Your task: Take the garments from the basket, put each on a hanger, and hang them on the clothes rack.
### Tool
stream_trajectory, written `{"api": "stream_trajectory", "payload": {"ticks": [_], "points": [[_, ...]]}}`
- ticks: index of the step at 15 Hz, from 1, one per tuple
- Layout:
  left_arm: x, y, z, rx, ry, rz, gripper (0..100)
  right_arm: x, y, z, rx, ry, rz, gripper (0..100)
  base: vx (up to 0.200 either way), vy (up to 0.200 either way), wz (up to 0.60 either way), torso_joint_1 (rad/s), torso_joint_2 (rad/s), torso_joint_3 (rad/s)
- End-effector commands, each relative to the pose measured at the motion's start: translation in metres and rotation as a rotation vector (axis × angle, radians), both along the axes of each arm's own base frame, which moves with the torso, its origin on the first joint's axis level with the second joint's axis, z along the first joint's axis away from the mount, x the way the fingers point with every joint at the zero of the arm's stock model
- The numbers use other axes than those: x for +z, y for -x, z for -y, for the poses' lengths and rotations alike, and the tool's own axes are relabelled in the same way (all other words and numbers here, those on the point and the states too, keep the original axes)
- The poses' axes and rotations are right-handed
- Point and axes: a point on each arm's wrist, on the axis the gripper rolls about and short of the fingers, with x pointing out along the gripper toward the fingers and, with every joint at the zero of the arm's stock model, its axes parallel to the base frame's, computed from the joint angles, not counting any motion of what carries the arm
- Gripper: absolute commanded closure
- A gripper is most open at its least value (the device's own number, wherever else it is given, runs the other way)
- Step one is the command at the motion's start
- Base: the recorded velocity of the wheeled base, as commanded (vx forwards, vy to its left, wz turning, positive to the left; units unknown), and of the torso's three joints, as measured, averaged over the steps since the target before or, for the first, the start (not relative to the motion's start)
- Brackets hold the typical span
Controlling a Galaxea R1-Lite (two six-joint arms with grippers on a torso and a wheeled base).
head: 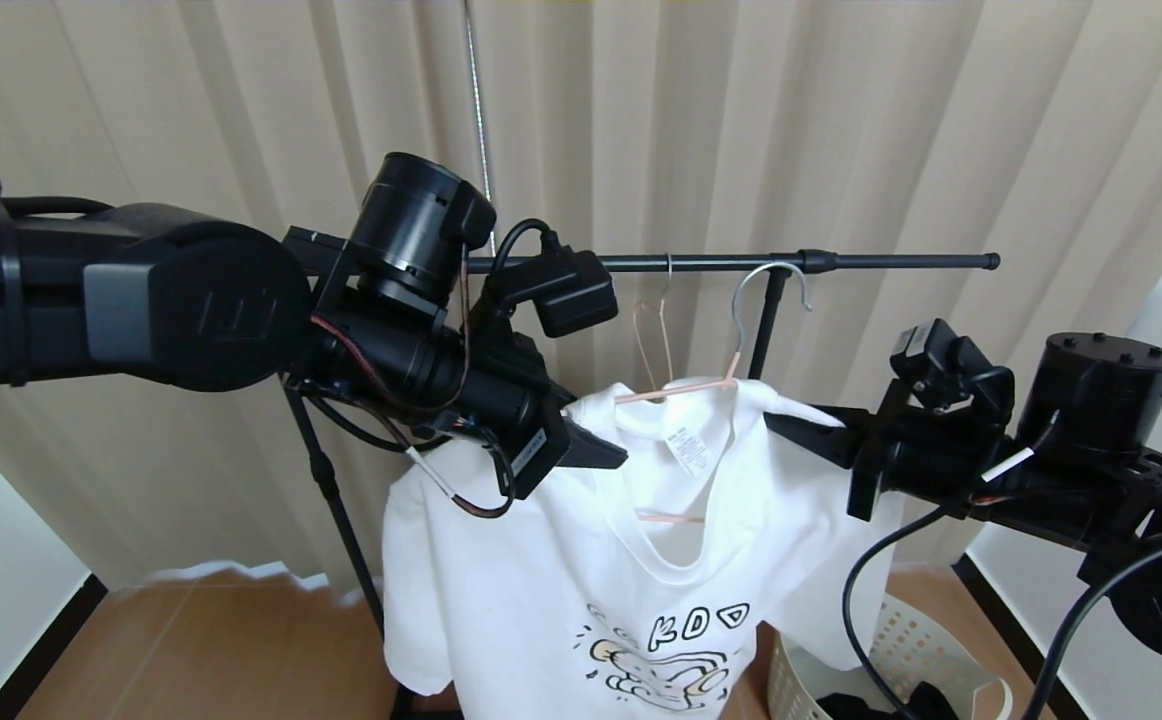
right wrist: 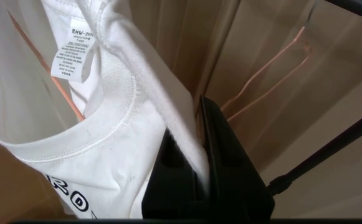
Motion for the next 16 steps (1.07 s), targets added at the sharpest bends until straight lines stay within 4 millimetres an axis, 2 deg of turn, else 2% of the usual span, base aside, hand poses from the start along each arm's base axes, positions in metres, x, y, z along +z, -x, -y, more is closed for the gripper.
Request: {"api": "stream_trajectory", "payload": {"ticks": [1, 12, 13, 16], "points": [[0.0, 0.002, 0.002, -0.006, -0.001, 0.0, 100, 0.001, 0.0, 0.0, 0.001, -0.001, 0.002, 100, 0.0, 0.0, 0.0, 0.0, 0.0, 0.0], [0.006, 0.01, -0.005, 0.002, 0.008, 0.015, 100, 0.007, 0.009, 0.002, 0.004, -0.007, 0.032, 100, 0.0, 0.0, 0.0, 0.0, 0.0, 0.0], [0.008, 0.01, -0.006, 0.005, 0.011, 0.018, 100, 0.007, 0.009, 0.003, 0.001, -0.007, 0.032, 0, 0.0, 0.0, 0.0, 0.0, 0.0, 0.0], [0.01, 0.011, -0.01, 0.015, 0.016, 0.024, 100, 0.009, 0.008, 0.01, -0.02, -0.001, 0.05, 0, 0.0, 0.0, 0.0, 0.0, 0.0, 0.0]]}}
